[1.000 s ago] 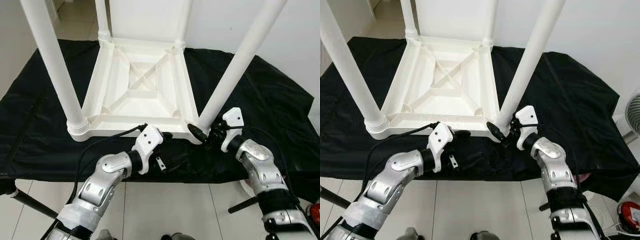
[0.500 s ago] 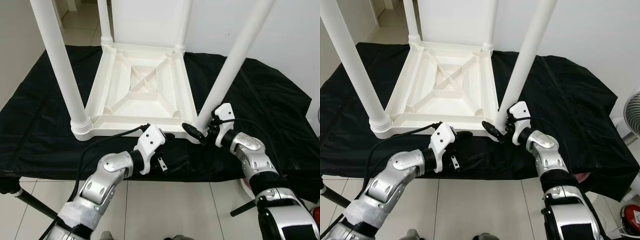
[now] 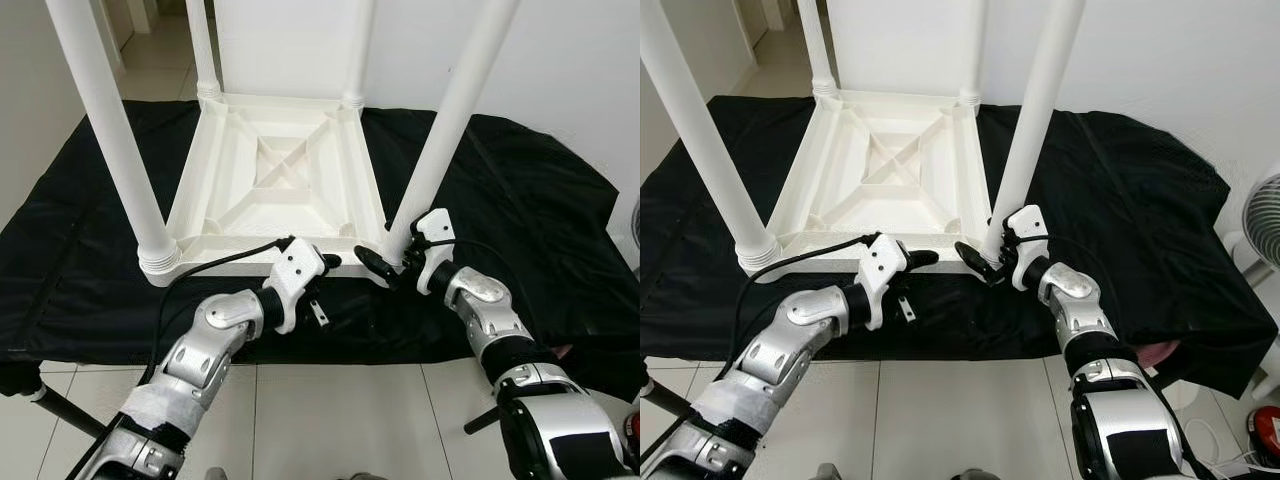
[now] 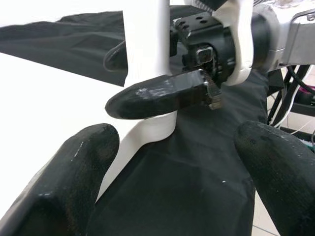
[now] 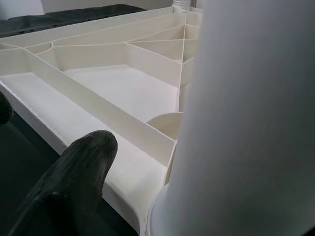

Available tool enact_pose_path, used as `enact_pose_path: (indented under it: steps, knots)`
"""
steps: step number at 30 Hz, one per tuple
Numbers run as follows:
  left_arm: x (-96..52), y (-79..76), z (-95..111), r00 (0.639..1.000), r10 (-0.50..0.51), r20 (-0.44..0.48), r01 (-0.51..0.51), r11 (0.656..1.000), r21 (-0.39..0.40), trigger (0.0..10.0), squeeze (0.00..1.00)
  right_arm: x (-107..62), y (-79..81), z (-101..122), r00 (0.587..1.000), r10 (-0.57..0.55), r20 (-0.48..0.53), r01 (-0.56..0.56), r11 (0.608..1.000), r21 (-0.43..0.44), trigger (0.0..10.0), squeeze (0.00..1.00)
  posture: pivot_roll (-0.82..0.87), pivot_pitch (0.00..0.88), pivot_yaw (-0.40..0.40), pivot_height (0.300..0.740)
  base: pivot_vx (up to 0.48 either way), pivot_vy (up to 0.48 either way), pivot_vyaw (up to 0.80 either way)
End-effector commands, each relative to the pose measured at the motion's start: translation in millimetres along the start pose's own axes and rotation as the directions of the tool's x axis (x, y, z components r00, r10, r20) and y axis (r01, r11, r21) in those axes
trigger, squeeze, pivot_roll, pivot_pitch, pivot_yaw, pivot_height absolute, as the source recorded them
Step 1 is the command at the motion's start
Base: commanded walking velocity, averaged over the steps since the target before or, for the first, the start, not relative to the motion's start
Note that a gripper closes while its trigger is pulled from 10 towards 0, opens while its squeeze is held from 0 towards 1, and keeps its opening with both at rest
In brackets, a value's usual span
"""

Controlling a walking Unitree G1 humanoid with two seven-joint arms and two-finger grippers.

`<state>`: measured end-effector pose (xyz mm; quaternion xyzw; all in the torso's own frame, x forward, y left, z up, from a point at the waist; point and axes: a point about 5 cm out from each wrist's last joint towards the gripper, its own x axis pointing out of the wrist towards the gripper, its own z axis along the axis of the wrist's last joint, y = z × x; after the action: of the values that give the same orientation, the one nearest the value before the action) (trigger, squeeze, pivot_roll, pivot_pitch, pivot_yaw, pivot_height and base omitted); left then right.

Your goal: Building children table

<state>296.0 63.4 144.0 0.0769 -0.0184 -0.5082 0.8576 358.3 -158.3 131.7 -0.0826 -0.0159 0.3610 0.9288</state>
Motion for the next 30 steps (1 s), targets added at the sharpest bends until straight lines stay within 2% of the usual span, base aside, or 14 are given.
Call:
enact_pose_path:
  steps: [1, 4, 5, 6, 8, 11, 16, 20, 23, 24, 25, 26, 27, 30]
  knots:
    - [0.8, 2.0, -2.6, 1.000, -0.002, -0.001, 0.002, 1.000, -0.004, 10.0, 0.00, 4.0, 2.6, 0.5, 1.000, 0.029, -0.008, -0.029, 1.000, -0.009, 10.0, 0.00, -0.06, 0.000, -0.061, 0.740, 0.000, 0.000, 0.00]
    - [3.8, 2.7, -5.0, 1.000, 0.022, -0.007, -0.021, 1.000, 0.004, 10.0, 0.00, 3.5, 0.5, 1.8, 1.000, 0.030, -0.009, -0.030, 0.999, -0.019, 10.0, 0.00, -0.06, 0.000, -0.070, 0.740, 0.000, 0.000, 0.00]
    - [5.6, 0.7, -5.6, 1.000, 0.026, 0.006, -0.026, 1.000, -0.017, 10.0, 0.00, 3.2, -0.9, 2.6, 1.000, 0.030, -0.009, -0.030, 0.999, -0.021, 8.5, 0.00, -0.07, 0.000, -0.066, 0.740, 0.000, 0.000, 0.00]
    - [6.9, -1.5, -6.4, 1.000, 0.028, 0.012, -0.028, 0.999, -0.024, 10.0, 0.00, 2.8, -2.3, 3.3, 1.000, 0.030, -0.009, -0.030, 0.999, -0.025, 5.0, 0.00, -0.07, 0.000, -0.065, 0.740, 0.000, 0.000, 0.00]
    - [7.6, -6.5, -10.2, 0.999, 0.043, 0.014, -0.043, 0.999, -0.007, 10.0, 0.00, 1.4, -4.6, 3.7, 0.999, 0.040, -0.005, -0.040, 0.999, -0.015, 0.1, 0.00, -0.07, 0.000, -0.066, 0.740, 0.000, 0.000, 0.00]
    - [7.2, -9.5, -13.4, 0.999, 0.043, 0.016, -0.042, 0.999, -0.011, 10.0, 0.00, 0.0, -4.9, 2.6, 0.999, 0.042, -0.004, -0.042, 0.999, -0.015, 0.0, 0.00, -0.07, 0.000, -0.061, 0.740, 0.000, 0.000, 0.00]
    - [5.9, -16.9, -13.1, 0.997, 0.036, 0.067, -0.036, 0.999, 0.001, 10.0, 0.00, -2.9, -2.0, -2.9, 0.999, 0.048, -0.004, -0.048, 0.999, 0.006, 0.0, 0.00, -0.08, 0.000, -0.049, 0.740, 0.000, 0.000, 0.00]
    - [9.1, -22.0, -18.3, 0.999, -0.017, 0.044, 0.021, 0.995, -0.092, 10.0, 0.00, -4.4, 3.9, -8.2, 0.999, 0.053, 0.003, -0.054, 0.998, 0.019, 0.0, 0.00, -0.08, 0.000, -0.047, 0.740, 0.000, 0.000, 0.00]
    - [9.2, -19.8, -16.3, 0.998, -0.013, 0.069, 0.020, 0.994, -0.107, 10.0, 0.00, -4.8, 5.5, -10.5, 1.000, 0.025, 0.010, -0.025, 0.999, 0.021, 0.0, 0.00, -0.09, 0.000, -0.041, 0.740, 0.000, 0.000, 0.00]
    - [8.9, -14.6, -13.4, 0.997, 0.019, 0.077, -0.010, 0.994, -0.108, 10.0, 0.00, -4.9, 4.9, -12.1, 1.000, -0.022, 0.001, 0.022, 1.000, 0.014, 4.9, 0.00, -0.10, 0.000, -0.031, 0.740, 0.000, 0.000, 0.00]
    - [8.8, -11.0, -11.4, 0.996, 0.041, 0.082, -0.032, 0.994, -0.109, 10.0, 0.00, -5.0, 4.3, -13.2, 0.998, -0.055, -0.006, 0.055, 0.998, 0.007, 4.9, 0.00, -0.10, 0.000, -0.031, 0.740, 0.000, 0.000, 0.00]
    - [8.3, -6.7, -10.1, 0.994, 0.069, 0.084, -0.058, 0.991, -0.123, 10.0, 0.00, -4.7, 3.8, -13.9, 0.995, -0.104, -0.006, 0.104, 0.994, 0.020, 10.0, 0.00, -0.10, 0.000, -0.031, 0.740, 0.000, 0.000, 0.00]
    - [8.0, -4.0, -9.4, 0.993, 0.086, 0.084, -0.074, 0.988, -0.133, 10.0, 0.00, -4.6, 3.4, -14.3, 0.991, -0.135, -0.005, 0.135, 0.990, 0.030, 10.0, 0.00, -0.10, 0.000, -0.031, 0.740, 0.000, 0.000, 0.00]
    - [3.8, 0.7, -10.2, 0.991, 0.117, 0.068, -0.111, 0.991, -0.080, 10.0, 0.00, -3.5, 3.9, -13.2, 0.971, -0.239, 0.000, 0.239, 0.970, 0.043, 10.0, 0.00, -0.10, 0.000, -0.028, 0.740, 0.000, 0.000, 0.00]
